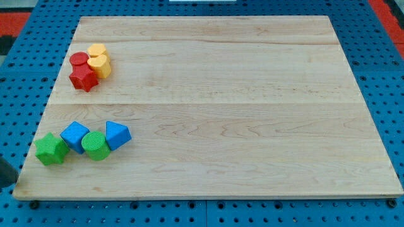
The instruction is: Move the arm to the top left of the red circle
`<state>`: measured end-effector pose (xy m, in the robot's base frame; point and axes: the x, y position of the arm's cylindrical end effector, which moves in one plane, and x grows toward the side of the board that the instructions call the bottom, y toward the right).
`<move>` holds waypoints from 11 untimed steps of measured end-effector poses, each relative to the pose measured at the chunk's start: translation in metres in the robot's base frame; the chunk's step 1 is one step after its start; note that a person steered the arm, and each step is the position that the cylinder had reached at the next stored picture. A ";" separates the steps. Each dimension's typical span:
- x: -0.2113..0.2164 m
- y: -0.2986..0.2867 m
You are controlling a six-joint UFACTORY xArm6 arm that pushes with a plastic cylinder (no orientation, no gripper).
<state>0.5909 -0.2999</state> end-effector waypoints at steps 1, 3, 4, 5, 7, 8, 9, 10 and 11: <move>-0.044 0.011; -0.048 0.047; -0.047 0.004; -0.051 -0.005; -0.081 -0.005; -0.087 -0.005; -0.126 -0.004; -0.181 -0.002; -0.248 0.003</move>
